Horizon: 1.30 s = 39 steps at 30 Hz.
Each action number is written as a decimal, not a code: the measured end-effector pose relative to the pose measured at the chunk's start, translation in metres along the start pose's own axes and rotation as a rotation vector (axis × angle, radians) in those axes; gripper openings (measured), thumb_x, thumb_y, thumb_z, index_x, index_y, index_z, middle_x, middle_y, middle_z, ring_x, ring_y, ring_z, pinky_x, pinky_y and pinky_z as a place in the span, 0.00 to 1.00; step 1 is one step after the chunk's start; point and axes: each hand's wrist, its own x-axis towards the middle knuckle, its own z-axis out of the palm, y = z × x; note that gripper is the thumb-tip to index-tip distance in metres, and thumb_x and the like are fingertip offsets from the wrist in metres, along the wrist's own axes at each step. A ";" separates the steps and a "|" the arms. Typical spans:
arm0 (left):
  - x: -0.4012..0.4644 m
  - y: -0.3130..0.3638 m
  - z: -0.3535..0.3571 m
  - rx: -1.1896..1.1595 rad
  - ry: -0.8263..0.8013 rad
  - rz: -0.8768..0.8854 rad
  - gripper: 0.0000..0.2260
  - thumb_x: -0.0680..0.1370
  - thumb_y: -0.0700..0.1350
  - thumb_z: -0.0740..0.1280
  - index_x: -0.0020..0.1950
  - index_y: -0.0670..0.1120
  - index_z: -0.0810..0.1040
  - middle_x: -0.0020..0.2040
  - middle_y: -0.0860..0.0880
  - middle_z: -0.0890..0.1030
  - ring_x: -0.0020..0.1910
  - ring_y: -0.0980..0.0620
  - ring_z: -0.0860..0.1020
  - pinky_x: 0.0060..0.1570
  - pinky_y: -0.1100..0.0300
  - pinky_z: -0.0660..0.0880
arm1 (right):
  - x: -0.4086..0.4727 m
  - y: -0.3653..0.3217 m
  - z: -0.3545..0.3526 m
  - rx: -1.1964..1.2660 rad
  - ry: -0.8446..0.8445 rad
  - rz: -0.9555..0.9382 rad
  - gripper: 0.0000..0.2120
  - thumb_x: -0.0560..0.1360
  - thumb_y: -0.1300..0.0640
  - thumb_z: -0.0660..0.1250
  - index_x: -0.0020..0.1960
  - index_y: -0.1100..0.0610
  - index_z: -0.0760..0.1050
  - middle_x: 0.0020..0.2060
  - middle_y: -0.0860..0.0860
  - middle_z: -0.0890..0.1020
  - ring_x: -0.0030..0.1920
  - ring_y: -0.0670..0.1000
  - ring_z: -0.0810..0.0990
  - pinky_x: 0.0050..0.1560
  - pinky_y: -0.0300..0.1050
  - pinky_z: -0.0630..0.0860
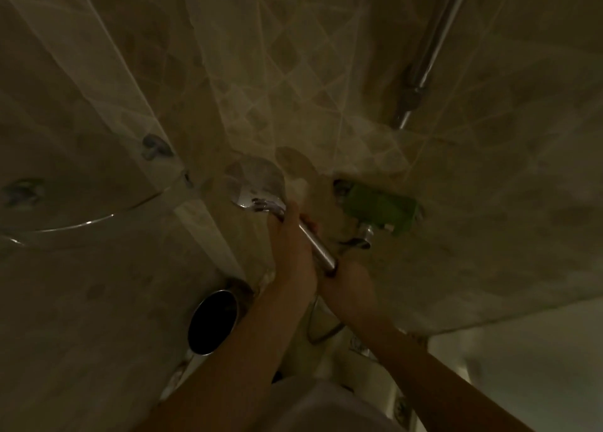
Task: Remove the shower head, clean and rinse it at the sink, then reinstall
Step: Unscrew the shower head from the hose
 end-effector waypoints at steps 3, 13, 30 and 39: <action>0.006 -0.005 0.004 0.040 0.050 -0.015 0.11 0.79 0.45 0.70 0.59 0.44 0.75 0.35 0.49 0.76 0.29 0.56 0.76 0.30 0.63 0.75 | 0.003 -0.002 0.005 -0.064 0.003 0.008 0.12 0.71 0.53 0.68 0.30 0.51 0.70 0.26 0.44 0.74 0.28 0.46 0.75 0.26 0.39 0.65; 0.023 -0.007 -0.002 0.049 0.017 -0.134 0.16 0.76 0.39 0.69 0.32 0.46 0.68 0.25 0.51 0.65 0.19 0.55 0.62 0.24 0.60 0.62 | -0.005 0.006 0.013 -0.008 -0.054 0.042 0.15 0.75 0.53 0.68 0.31 0.51 0.70 0.27 0.48 0.76 0.26 0.42 0.73 0.22 0.32 0.63; 0.027 0.019 -0.014 -0.192 -1.037 -0.406 0.13 0.69 0.40 0.74 0.30 0.47 0.71 0.21 0.52 0.68 0.19 0.57 0.61 0.21 0.62 0.59 | -0.023 -0.012 -0.004 0.598 -0.363 0.238 0.12 0.68 0.54 0.69 0.31 0.54 0.68 0.20 0.47 0.68 0.18 0.46 0.66 0.20 0.36 0.62; 0.014 0.017 -0.003 0.058 -0.783 -0.358 0.20 0.78 0.44 0.60 0.25 0.49 0.64 0.18 0.52 0.59 0.16 0.55 0.57 0.19 0.66 0.55 | -0.027 -0.010 -0.001 0.656 -0.298 0.252 0.12 0.70 0.56 0.69 0.33 0.53 0.67 0.21 0.47 0.68 0.19 0.46 0.65 0.21 0.36 0.61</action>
